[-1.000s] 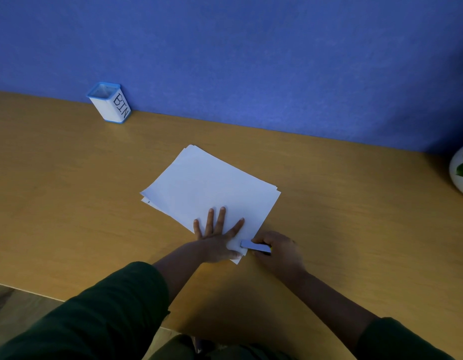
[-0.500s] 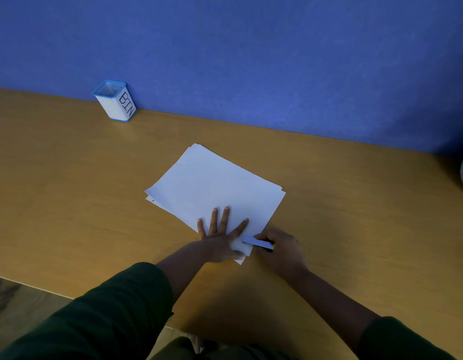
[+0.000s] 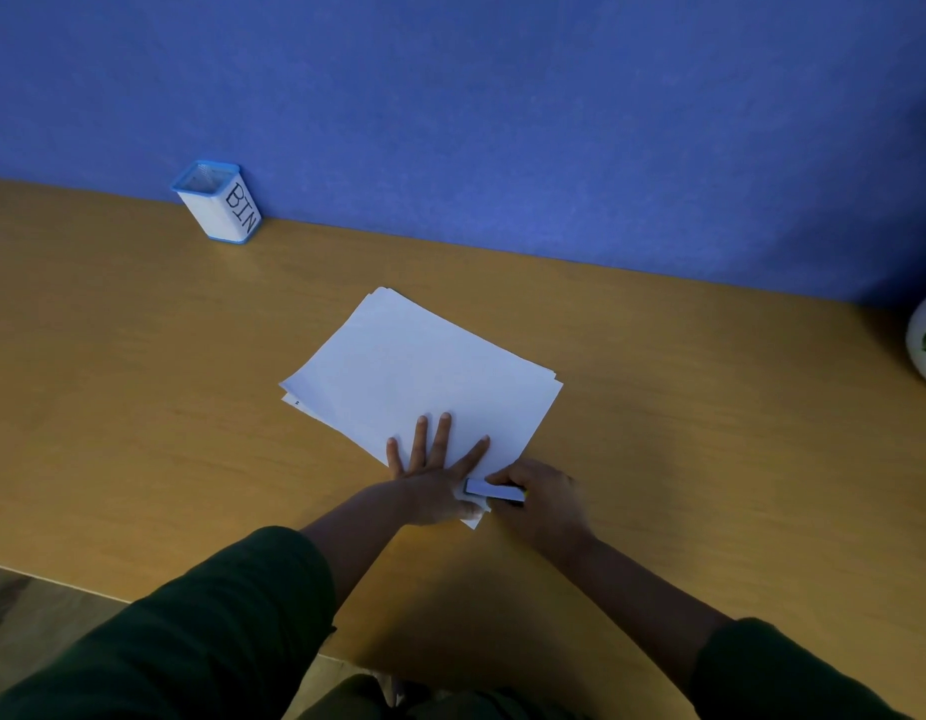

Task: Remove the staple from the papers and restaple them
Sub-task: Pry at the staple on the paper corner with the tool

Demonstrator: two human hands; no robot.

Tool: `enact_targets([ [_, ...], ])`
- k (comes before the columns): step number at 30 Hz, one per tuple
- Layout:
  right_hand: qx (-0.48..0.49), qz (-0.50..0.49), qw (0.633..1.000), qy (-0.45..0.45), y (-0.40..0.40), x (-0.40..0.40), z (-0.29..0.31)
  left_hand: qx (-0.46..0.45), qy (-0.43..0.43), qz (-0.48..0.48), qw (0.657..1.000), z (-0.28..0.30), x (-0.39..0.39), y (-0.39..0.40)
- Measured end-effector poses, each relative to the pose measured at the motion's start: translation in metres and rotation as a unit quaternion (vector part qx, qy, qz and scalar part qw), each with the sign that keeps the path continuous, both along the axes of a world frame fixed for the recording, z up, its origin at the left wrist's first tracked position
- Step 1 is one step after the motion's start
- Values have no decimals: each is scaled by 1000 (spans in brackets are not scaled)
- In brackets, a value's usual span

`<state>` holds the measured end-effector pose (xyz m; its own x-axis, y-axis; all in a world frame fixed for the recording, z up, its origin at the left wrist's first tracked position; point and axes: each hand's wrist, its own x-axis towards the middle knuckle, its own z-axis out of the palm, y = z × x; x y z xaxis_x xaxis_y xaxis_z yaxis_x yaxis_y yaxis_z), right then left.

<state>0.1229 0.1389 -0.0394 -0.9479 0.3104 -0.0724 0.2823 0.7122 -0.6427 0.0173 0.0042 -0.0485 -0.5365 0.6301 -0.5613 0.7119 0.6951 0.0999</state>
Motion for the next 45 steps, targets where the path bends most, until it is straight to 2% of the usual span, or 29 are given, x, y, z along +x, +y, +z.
enact_targets([
  [9, -105, -66, 991, -53, 4, -5, 0, -13, -7, 12, 1000, -4, -3, 2],
  [15, -158, -73, 981, -87, 8, -12, 3, -12, 57, -2, 998, -4, 1, 0],
  [17, -188, -85, 975, -83, 10, -13, 2, -9, 30, 8, 999, -2, 1, 1],
  [19, -263, -131, 954, -68, 15, -14, 2, -11, -10, 21, 1000, 0, -2, 2],
  [21, -296, -164, 939, -63, 22, -15, 3, -15, -27, 20, 999, 0, -4, 2],
  [25, -220, -115, 966, -73, 20, -10, 2, -11, -19, 14, 1000, -2, -3, 2],
  [28, -120, -54, 988, -83, 12, -6, 4, -9, -10, 8, 1000, -5, -2, 1],
  [33, -61, -47, 994, -73, 2, -6, 7, -12, -19, 9, 1000, -5, -4, 1],
  [40, -95, -63, 991, -67, 2, -8, 2, -18, -29, 13, 999, -2, -5, 2],
  [45, -179, -94, 976, -74, 5, -10, -4, -27, -18, 13, 999, 0, -3, 2],
])
